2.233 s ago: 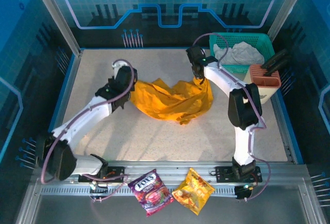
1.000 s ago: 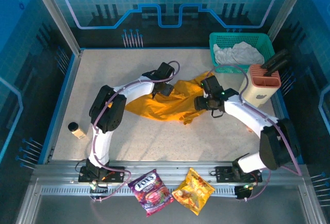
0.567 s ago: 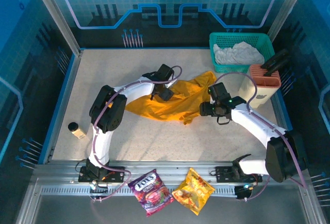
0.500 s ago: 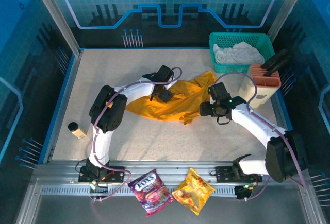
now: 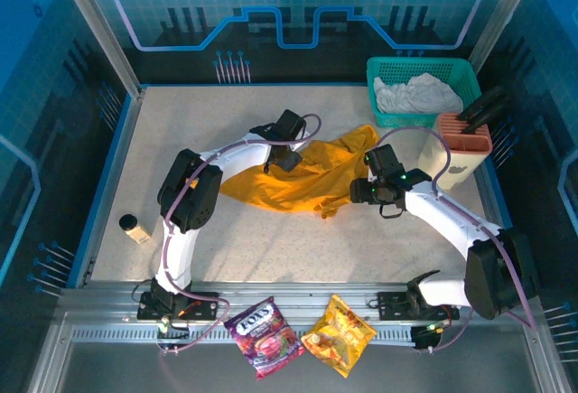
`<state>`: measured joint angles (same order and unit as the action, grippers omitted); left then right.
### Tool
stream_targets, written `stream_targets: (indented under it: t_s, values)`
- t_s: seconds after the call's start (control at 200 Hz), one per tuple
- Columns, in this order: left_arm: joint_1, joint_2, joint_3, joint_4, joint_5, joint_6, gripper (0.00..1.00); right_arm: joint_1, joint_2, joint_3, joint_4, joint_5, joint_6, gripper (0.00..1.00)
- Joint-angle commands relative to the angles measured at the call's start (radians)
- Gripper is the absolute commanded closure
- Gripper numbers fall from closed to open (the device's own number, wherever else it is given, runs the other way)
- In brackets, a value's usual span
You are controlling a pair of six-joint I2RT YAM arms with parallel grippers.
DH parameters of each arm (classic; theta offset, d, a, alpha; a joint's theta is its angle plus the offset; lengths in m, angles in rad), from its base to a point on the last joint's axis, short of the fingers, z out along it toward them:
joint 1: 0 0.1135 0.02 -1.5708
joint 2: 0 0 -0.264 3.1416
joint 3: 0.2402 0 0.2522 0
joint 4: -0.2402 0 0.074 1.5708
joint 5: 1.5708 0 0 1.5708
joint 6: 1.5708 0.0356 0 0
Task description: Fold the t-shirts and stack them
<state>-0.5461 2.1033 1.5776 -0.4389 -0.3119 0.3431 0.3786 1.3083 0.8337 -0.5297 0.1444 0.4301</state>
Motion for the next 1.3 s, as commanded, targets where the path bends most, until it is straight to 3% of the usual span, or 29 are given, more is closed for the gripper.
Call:
stream_targets:
  t_s: [0.0, 0.37, 0.425, 0.52, 0.636, 0.761, 1.026, 1.161, 1.291]
  values:
    - [0.002, 0.005, 0.024, 0.012, -0.01, 0.002, 0.43, -0.01, 0.002, -0.004, 0.005, -0.025, 0.016, 0.4]
    - [0.003, 0.039, -0.012, 0.005, 0.035, 0.01, 0.46, -0.011, 0.006, 0.009, 0.018, -0.06, 0.031, 0.42]
    - [0.004, 0.046, -0.009, 0.012, 0.02, 0.011, 0.57, -0.011, 0.006, 0.009, 0.019, -0.064, 0.034, 0.44]
    - [0.006, 0.039, -0.009, 0.048, -0.042, 0.004, 0.88, -0.011, 0.002, 0.004, 0.022, -0.069, 0.039, 0.48]
    - [0.015, -0.012, -0.051, 0.188, -0.214, -0.021, 1.0, -0.008, 0.008, 0.001, 0.037, -0.085, 0.055, 0.53]
    - [0.059, -0.118, -0.11, 0.307, -0.336, -0.1, 1.0, 0.02, 0.068, 0.029, 0.093, -0.129, 0.08, 0.5]
    - [0.282, -0.253, -0.152, 0.201, -0.467, -0.353, 1.0, 0.13, 0.354, 0.327, 0.07, -0.059, 0.049, 0.43]
    - [0.407, -0.287, -0.186, 0.11, -0.466, -0.48, 1.0, 0.14, 0.537, 0.53, 0.018, 0.008, 0.024, 0.42]
    - [0.474, -0.307, -0.24, 0.082, -0.439, -0.551, 1.0, 0.141, 0.751, 0.765, -0.075, 0.06, -0.015, 0.44]
